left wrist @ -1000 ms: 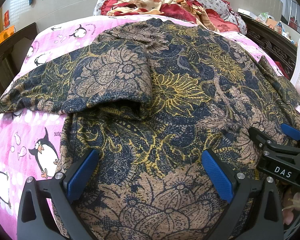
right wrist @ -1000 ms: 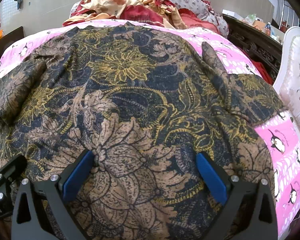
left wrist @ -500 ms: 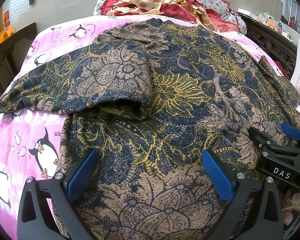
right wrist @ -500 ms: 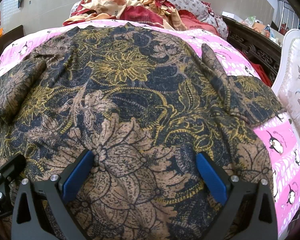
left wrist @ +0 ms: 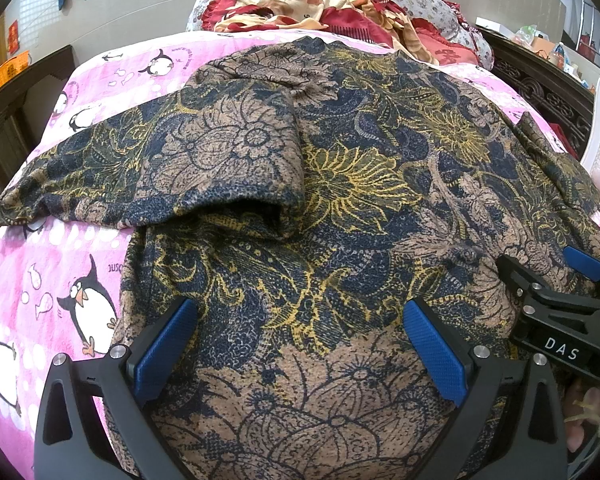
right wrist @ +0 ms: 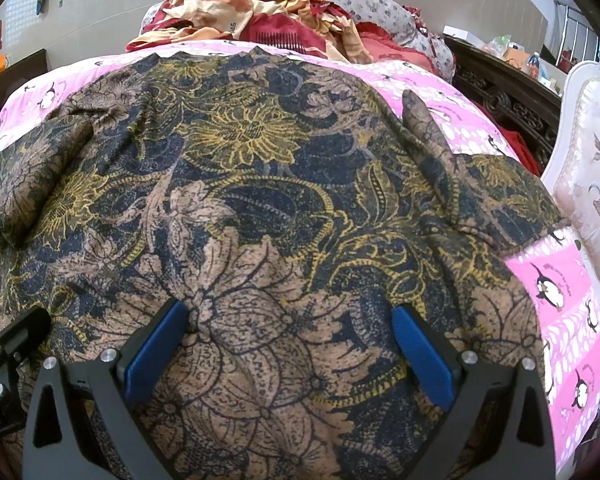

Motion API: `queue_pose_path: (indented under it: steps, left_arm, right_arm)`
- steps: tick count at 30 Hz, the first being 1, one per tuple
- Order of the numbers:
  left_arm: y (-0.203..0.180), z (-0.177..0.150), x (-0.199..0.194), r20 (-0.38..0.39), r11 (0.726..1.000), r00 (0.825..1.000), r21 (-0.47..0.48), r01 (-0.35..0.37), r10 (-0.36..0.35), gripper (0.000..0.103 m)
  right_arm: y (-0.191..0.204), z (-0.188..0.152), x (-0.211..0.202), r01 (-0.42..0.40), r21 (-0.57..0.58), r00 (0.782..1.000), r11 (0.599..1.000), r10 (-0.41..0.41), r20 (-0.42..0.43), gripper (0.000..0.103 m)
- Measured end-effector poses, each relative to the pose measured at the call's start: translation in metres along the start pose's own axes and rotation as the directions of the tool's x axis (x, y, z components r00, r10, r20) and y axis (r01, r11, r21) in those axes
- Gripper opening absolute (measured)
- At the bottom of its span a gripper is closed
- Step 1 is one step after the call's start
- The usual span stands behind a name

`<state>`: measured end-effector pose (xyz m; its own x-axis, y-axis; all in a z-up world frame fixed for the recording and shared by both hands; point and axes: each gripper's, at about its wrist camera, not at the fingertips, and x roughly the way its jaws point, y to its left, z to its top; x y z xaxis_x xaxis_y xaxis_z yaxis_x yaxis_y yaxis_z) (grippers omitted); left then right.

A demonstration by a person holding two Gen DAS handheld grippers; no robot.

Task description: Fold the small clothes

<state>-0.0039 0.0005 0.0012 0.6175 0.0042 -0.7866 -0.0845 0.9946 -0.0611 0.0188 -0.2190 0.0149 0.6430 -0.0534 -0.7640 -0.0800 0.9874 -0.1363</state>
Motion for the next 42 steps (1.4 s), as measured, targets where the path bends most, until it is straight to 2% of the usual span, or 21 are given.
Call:
queue_pose_path:
  steps: [18, 42]
  left_arm:
    - [0.0008, 0.0008, -0.0001, 0.005, 1.0, 1.0, -0.005, 0.007, -0.007, 0.088]
    - [0.0009, 0.0011, 0.0001, 0.002, 1.0, 1.0, -0.004, 0.005, -0.005, 0.088]
  right_arm:
    - [0.0036, -0.001, -0.0027, 0.037, -0.023, 0.999, 0.999, -0.036, 0.017, 0.103]
    - [0.0031, -0.0011, -0.0023, 0.038, -0.024, 0.999, 0.999, -0.037, 0.018, 0.103]
